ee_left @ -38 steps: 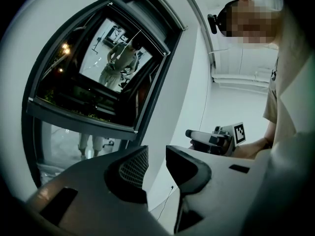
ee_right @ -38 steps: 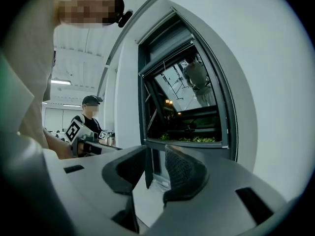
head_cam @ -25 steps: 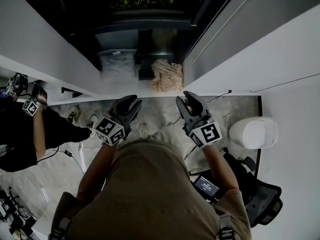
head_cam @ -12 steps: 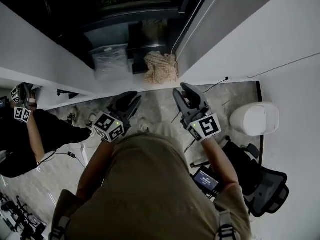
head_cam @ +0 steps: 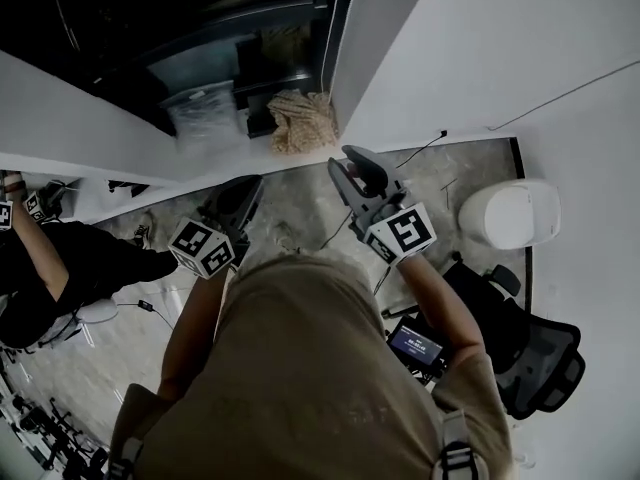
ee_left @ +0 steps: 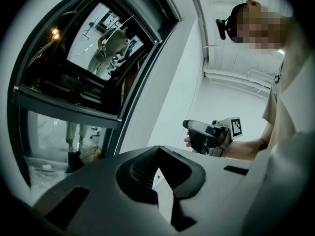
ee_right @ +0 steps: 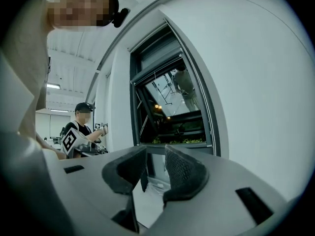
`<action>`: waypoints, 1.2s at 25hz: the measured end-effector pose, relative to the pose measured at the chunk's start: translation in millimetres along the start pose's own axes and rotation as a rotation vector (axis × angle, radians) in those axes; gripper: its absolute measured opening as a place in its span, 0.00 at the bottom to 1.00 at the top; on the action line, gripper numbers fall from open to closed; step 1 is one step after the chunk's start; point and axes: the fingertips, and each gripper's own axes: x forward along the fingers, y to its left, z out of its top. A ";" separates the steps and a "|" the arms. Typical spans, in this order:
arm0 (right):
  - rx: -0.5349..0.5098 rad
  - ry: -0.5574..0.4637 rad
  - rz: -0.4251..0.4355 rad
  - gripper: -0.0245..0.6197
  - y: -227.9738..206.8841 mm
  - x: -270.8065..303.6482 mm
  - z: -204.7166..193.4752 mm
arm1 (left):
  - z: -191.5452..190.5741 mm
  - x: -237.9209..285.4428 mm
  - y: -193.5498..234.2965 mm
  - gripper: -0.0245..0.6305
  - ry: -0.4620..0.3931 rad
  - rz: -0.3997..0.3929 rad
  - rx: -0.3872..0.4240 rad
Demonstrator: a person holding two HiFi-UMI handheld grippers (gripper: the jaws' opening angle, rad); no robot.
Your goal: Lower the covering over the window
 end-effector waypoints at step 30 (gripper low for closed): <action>0.280 -0.100 0.056 0.22 -21.3 -242.2 14.1 | -87.8 34.8 -229.0 0.06 -0.019 -0.023 -0.004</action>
